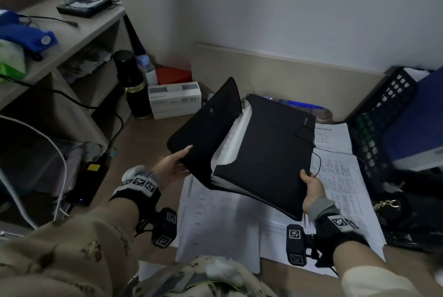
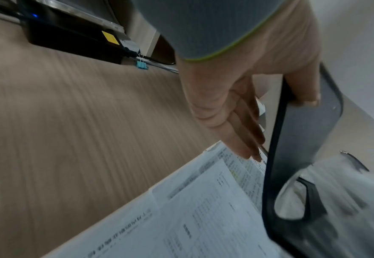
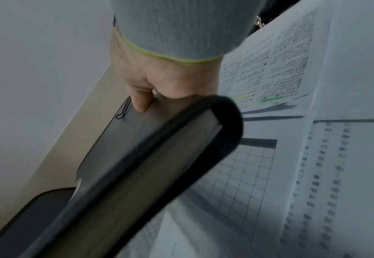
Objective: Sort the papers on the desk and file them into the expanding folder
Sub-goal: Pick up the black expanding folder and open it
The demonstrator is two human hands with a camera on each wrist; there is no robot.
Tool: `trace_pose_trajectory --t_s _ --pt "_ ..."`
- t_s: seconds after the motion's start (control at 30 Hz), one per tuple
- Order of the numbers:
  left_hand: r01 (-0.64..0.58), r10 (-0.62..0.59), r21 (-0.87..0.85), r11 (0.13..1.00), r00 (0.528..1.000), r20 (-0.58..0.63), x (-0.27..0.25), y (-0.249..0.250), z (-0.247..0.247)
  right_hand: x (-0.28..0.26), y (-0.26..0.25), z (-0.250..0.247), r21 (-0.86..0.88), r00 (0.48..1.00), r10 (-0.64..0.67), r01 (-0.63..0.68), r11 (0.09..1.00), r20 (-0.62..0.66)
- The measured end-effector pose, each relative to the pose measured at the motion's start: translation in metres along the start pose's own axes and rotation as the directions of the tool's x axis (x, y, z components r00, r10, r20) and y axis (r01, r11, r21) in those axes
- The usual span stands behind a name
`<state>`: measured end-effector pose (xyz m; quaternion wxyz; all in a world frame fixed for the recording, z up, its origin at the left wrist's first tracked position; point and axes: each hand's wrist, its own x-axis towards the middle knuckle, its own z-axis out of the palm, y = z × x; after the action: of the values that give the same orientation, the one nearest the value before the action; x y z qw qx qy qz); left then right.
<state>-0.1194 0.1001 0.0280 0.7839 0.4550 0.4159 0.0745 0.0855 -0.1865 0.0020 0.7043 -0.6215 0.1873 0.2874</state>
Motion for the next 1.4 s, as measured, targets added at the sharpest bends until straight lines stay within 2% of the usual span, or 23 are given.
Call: trace_pose_trajectory --t_s 0.07,0.17,0.43,0.63,0.9,1.1,1.27,1.4 --pt "0.033 -0.033 0.01 0.999 0.998 0.046 -0.003 -0.002 0.009 -0.003 -0.002 0.004 0.025 1.0 -0.007 0.007 1.0 0.014" --pt "0.054 -0.057 0.065 0.996 0.997 0.043 -0.004 -0.006 0.024 -0.005 -0.005 0.01 0.033 0.999 -0.015 0.014 0.999 0.031" --pt "-0.034 0.034 0.107 0.994 0.999 0.001 -0.007 -0.015 0.04 -0.016 -0.008 0.027 0.069 0.999 -0.012 0.009 0.998 0.048" --pt "-0.018 0.018 -0.001 1.0 0.999 0.045 -0.011 -0.012 0.046 -0.023 -0.009 0.037 0.067 0.998 0.008 -0.012 0.998 0.067" --pt "-0.159 0.16 -0.114 0.981 0.987 0.0 -0.017 0.002 0.051 -0.023 -0.01 0.041 0.039 0.992 -0.031 0.027 0.999 0.118" --pt "-0.248 0.255 -0.189 0.95 0.967 0.011 -0.023 0.028 0.063 -0.024 -0.017 0.05 -0.108 0.992 -0.007 0.02 0.994 0.122" --pt "-0.304 0.318 -0.183 0.935 0.947 0.05 -0.029 0.047 0.074 -0.038 -0.027 0.065 -0.314 0.986 -0.037 0.088 0.945 0.165" --pt "-0.354 0.364 -0.117 0.928 0.928 0.084 -0.033 0.052 0.082 -0.054 -0.038 0.078 -0.323 0.971 -0.087 0.158 0.933 0.222"
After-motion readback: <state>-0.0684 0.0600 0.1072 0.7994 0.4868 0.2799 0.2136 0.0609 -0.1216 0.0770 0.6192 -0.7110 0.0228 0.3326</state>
